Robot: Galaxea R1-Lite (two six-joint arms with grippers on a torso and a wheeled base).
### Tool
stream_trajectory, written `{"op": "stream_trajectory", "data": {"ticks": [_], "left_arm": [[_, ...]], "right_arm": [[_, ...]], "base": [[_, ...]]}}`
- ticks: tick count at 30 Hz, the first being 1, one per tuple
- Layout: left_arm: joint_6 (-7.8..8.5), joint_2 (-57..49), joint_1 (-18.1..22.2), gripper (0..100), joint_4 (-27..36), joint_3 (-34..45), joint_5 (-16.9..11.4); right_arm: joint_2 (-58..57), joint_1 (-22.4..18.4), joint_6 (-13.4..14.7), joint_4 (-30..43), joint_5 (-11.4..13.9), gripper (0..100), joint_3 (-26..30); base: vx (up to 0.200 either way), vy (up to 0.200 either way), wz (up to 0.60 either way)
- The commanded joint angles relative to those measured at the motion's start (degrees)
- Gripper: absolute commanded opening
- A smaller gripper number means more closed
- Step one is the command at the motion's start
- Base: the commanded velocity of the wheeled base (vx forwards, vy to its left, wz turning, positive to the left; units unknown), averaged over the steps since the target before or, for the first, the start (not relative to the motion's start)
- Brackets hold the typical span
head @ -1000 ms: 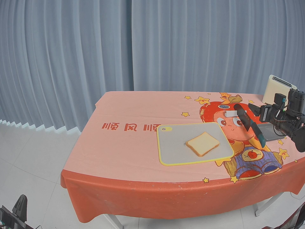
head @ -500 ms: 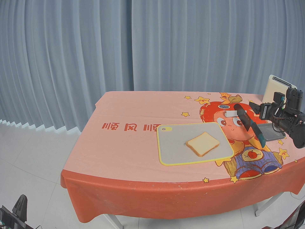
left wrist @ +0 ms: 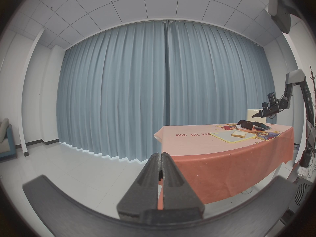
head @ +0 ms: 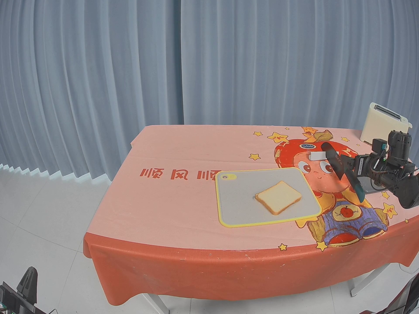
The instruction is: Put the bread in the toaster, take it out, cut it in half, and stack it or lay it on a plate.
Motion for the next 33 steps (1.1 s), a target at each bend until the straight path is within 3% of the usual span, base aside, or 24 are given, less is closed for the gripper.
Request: {"op": "stream_trajectory", "data": {"ticks": [1, 33], "left_arm": [[-0.01, -0.93, 0.02, 0, 0.00, 1.01, 0.03], [-0.01, -0.93, 0.02, 0, 0.00, 1.01, 0.03]], "right_arm": [[0.93, -0.03, -0.33, -0.06, 0.06, 100, 1.42], [4.44, -0.11, -1.82, 0.02, -0.03, 100, 3.88]], "base": [[0.000, 0.000, 0.00], [0.000, 0.000, 0.00]]}}
